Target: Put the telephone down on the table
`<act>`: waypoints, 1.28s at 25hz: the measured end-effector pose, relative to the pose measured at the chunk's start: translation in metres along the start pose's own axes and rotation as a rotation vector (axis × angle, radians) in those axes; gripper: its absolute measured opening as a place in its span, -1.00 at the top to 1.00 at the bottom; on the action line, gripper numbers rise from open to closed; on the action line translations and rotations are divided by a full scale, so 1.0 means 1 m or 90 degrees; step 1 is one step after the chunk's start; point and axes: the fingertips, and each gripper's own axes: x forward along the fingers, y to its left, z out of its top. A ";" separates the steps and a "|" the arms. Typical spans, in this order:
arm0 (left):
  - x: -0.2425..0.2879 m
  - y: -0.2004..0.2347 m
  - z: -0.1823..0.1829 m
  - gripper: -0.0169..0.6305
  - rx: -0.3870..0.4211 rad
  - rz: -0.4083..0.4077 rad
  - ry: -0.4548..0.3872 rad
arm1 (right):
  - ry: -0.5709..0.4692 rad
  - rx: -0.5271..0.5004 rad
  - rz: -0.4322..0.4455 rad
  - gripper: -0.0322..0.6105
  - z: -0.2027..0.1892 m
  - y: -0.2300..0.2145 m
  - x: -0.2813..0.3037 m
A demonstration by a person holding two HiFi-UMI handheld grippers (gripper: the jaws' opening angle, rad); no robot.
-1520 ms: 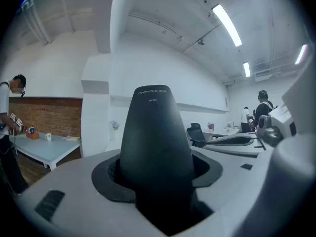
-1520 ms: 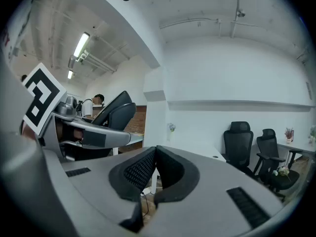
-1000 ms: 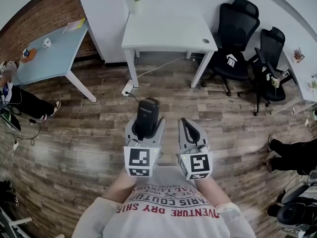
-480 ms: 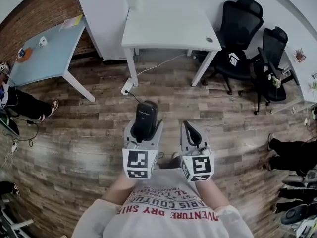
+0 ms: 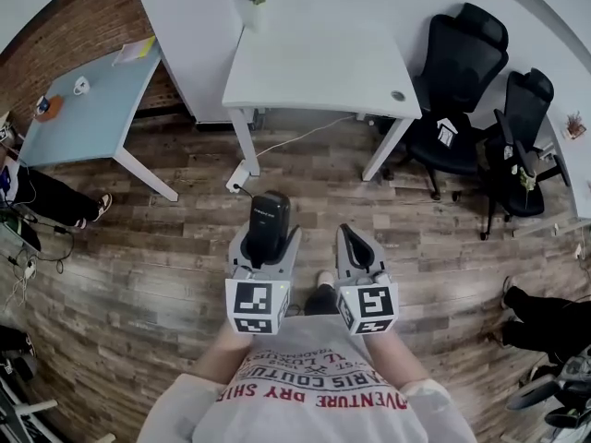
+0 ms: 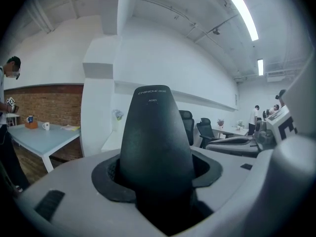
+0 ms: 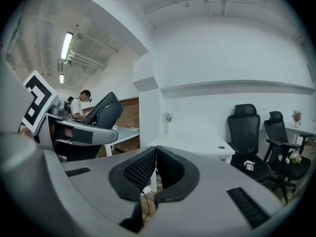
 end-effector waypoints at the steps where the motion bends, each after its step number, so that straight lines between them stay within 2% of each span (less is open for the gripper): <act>1: 0.013 -0.002 0.006 0.03 -0.001 0.007 -0.001 | -0.002 0.000 0.008 0.82 0.005 -0.012 0.009; 7: 0.094 -0.021 0.039 0.03 -0.012 0.039 -0.015 | -0.012 -0.015 0.049 0.82 0.028 -0.088 0.058; 16: 0.184 -0.048 0.055 0.03 -0.033 0.032 0.002 | -0.017 -0.008 0.077 0.82 0.039 -0.163 0.111; 24: 0.240 -0.030 0.061 0.03 -0.027 0.029 0.004 | 0.001 0.014 0.065 0.82 0.028 -0.197 0.158; 32: 0.325 0.021 0.081 0.03 -0.044 -0.018 0.007 | 0.008 0.021 0.023 0.82 0.040 -0.225 0.248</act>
